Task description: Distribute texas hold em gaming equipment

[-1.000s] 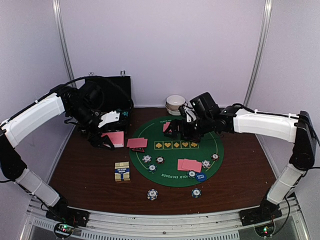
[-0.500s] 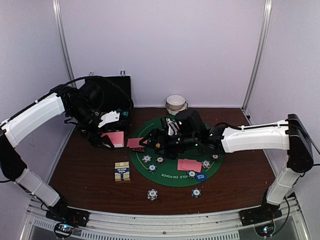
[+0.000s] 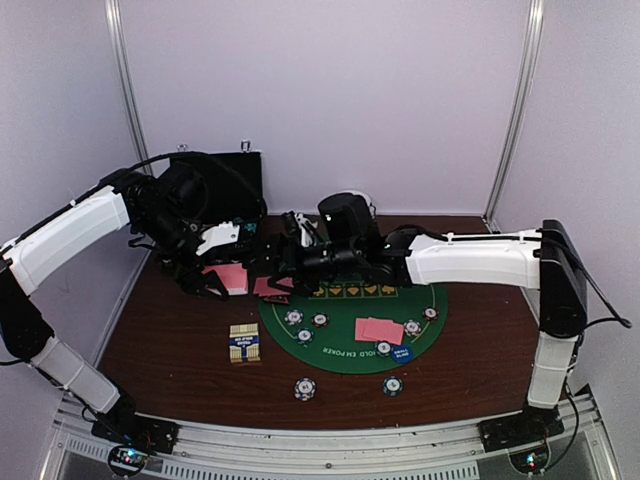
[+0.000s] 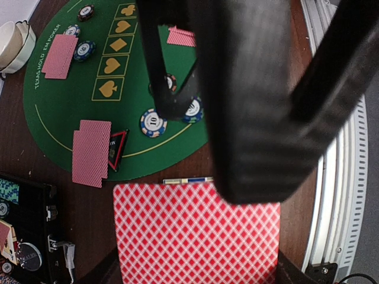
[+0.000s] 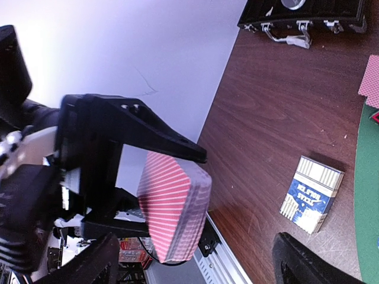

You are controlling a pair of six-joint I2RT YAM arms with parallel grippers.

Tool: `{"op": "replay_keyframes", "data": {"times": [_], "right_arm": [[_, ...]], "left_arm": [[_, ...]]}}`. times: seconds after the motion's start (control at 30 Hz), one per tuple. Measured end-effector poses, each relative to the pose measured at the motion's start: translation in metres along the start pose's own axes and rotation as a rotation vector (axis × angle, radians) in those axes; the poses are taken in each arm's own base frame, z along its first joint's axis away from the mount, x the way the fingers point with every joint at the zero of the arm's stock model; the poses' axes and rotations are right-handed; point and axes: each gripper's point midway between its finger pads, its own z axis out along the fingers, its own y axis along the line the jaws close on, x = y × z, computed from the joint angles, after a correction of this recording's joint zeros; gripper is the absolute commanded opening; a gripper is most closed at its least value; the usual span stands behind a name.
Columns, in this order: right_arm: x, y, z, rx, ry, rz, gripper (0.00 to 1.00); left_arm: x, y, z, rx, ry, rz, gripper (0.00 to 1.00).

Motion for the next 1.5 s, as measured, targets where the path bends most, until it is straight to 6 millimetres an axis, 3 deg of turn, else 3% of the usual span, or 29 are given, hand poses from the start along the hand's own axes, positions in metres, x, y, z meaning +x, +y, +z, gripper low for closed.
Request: {"op": "replay_keyframes", "data": {"times": [0.2,0.43,0.63,0.83,1.1,1.3,1.5], "right_arm": [[0.016,-0.027,0.027,0.004,0.091,0.048,0.91],[0.011,-0.012,0.037,-0.071,0.109,0.055,0.90],[0.014,-0.016,0.042,-0.081,0.127,0.076,0.89],[0.006,-0.006,0.051,-0.115,0.127,0.078,0.88],[0.006,-0.020,0.069,-0.117,0.139,0.129,0.79],[0.005,-0.024,0.067,-0.126,0.136,0.129,0.75],[0.000,-0.028,0.050,-0.121,0.124,0.128,0.67]], "left_arm": [[0.000,0.000,0.000,0.000,0.000,0.000,0.33],[0.001,-0.001,0.000,0.006,0.004,-0.004,0.33],[0.001,-0.001,0.000,0.006,0.004,-0.004,0.33],[0.001,-0.001,0.000,0.007,0.004,-0.004,0.33],[0.002,-0.001,0.001,0.009,0.012,-0.007,0.33],[0.003,-0.001,0.002,0.013,0.015,-0.009,0.33],[0.003,-0.001,0.003,0.013,0.016,-0.010,0.33]]}}
